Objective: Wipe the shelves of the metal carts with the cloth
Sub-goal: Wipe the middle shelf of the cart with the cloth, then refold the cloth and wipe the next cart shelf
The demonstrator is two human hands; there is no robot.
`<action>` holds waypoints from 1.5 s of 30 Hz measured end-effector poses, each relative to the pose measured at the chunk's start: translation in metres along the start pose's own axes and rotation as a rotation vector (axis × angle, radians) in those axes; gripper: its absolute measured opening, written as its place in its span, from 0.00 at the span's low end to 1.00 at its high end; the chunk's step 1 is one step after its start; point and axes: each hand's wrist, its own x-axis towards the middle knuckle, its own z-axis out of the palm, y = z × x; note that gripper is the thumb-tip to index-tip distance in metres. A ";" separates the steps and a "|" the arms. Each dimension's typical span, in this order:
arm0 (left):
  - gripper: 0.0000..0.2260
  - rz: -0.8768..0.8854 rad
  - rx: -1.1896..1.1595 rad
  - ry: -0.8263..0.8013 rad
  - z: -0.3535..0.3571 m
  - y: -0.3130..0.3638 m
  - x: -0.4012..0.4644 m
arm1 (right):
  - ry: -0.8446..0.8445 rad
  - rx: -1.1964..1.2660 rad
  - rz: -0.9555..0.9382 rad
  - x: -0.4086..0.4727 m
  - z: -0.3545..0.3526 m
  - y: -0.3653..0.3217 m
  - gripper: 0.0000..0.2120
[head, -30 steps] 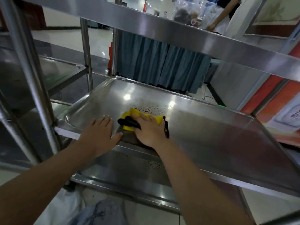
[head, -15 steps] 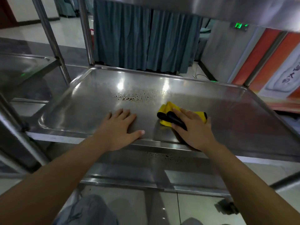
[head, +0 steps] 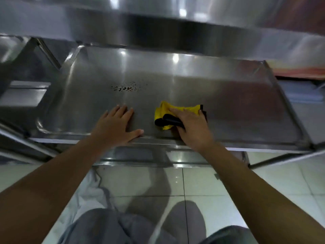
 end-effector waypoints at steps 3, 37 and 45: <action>0.43 -0.057 -0.313 -0.243 -0.036 0.027 -0.018 | -0.111 0.148 -0.030 -0.041 -0.035 -0.022 0.28; 0.10 0.498 -1.148 -0.191 -0.583 0.500 -0.197 | 0.385 0.415 0.195 -0.359 -0.695 0.058 0.15; 0.09 0.637 -0.878 -0.097 -0.574 0.582 -0.154 | 0.465 0.406 0.358 -0.400 -0.725 0.162 0.14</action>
